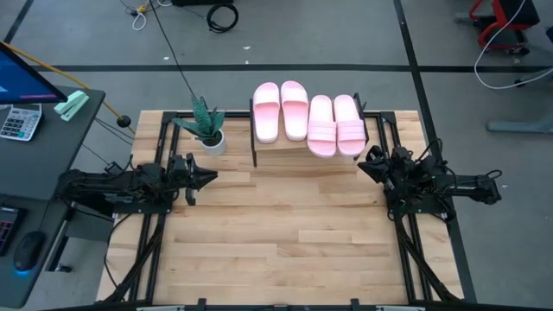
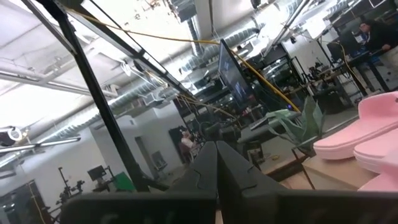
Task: Pick and place slides into the shelf
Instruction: Return to Home Position
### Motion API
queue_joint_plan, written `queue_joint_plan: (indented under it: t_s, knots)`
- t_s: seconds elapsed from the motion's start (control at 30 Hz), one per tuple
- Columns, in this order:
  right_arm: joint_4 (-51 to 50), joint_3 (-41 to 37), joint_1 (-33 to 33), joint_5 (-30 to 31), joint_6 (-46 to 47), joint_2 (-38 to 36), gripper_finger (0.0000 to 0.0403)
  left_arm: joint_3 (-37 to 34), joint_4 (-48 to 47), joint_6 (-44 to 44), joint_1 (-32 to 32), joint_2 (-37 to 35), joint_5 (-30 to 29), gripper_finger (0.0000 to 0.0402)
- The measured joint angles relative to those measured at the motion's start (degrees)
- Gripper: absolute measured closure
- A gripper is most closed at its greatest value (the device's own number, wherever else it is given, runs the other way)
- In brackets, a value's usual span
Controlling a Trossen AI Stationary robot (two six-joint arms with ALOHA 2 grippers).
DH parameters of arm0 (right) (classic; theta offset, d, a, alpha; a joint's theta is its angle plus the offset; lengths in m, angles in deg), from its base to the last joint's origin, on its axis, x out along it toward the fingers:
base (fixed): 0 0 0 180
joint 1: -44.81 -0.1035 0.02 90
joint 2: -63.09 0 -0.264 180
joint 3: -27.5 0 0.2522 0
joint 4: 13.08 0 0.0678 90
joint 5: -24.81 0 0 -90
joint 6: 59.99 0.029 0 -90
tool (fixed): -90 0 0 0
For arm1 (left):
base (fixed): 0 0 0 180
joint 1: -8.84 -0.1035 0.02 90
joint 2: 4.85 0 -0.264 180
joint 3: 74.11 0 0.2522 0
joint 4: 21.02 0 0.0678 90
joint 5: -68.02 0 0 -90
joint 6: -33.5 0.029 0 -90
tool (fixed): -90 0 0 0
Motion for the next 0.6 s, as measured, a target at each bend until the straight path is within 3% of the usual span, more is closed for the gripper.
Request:
queue_joint_plan:
  t_s: [0.6]
  knots:
    - [4.57, -2.17, 0.02, -1.59, 3.11, 0.03, 0.0403, 0.00, -0.04, 0.00, 0.00, -0.02, -0.02, 0.0349]
